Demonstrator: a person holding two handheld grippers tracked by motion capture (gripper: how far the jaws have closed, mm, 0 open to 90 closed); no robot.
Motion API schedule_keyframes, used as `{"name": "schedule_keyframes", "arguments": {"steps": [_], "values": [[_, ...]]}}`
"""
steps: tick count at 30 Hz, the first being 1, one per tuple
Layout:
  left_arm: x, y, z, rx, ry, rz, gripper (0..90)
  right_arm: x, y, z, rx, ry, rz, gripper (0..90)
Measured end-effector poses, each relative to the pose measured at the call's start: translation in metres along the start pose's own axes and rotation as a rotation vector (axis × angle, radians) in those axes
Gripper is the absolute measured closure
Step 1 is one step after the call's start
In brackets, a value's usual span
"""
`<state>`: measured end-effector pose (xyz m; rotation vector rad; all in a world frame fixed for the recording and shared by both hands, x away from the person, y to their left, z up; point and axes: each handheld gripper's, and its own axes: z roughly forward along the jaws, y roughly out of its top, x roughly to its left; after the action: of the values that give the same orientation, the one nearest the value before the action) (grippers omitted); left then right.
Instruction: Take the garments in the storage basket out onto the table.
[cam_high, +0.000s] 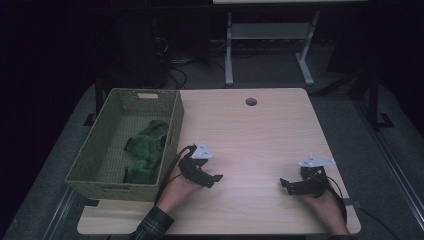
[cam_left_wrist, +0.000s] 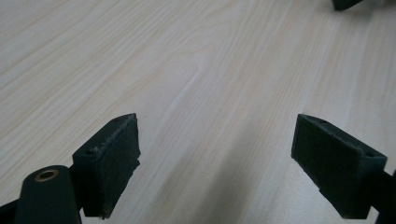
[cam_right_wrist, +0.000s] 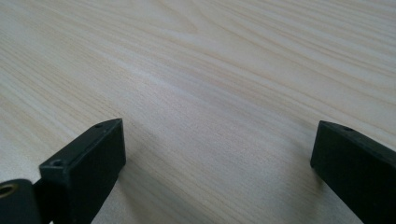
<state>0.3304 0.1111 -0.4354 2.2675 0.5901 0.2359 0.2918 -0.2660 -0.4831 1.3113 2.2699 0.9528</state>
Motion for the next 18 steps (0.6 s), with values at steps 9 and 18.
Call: {"name": "schedule_keyframes", "arguments": {"steps": [9, 18], "values": [[-0.001, 0.01, -0.007, 0.0, -0.02, 0.014, 14.9, 0.0, 0.0, 0.0, 0.0, 0.0, 0.001, 2.9], [0.001, 0.017, -0.015, -0.008, -0.031, 0.019, 14.9, 0.0, 0.0, 0.0, 0.0, 0.0, 0.0, 2.9]]}}
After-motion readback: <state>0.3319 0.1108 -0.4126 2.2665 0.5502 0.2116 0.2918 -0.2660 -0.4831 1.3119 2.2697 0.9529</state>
